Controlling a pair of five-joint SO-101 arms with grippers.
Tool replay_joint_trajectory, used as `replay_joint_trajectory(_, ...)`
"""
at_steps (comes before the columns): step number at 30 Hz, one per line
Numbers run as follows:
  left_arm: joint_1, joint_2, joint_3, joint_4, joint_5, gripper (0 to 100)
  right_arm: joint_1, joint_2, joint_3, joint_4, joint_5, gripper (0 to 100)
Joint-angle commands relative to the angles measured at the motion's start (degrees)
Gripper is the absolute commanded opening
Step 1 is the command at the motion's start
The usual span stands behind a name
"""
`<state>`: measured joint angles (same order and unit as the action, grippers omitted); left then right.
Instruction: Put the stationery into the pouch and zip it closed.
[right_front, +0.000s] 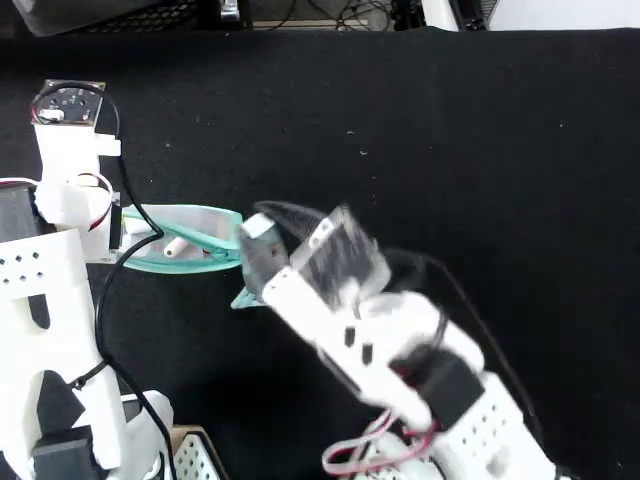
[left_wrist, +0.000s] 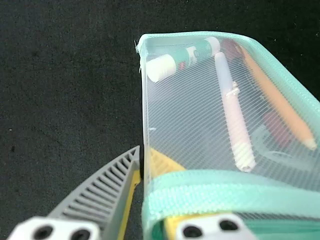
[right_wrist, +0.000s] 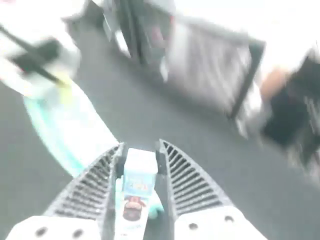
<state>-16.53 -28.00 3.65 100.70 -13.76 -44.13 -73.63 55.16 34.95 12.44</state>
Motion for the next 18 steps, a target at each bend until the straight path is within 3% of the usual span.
replay_joint_trajectory(1, 0.8, -0.4, -0.5, 0.0, 0.0, 3, -7.2, -5.9, 5.8, -15.8, 0.0, 1.2)
replay_joint_trajectory(7, 0.8, -0.4, -0.3, 0.0, 0.0, 3, -9.6, -2.8, 16.7, -41.0, 0.0, 1.2)
replay_joint_trajectory(18, 0.8, -0.4, -0.4, 0.0, 0.0, 3, -9.5, 23.1, 8.7, -50.6, 0.0, 1.2)
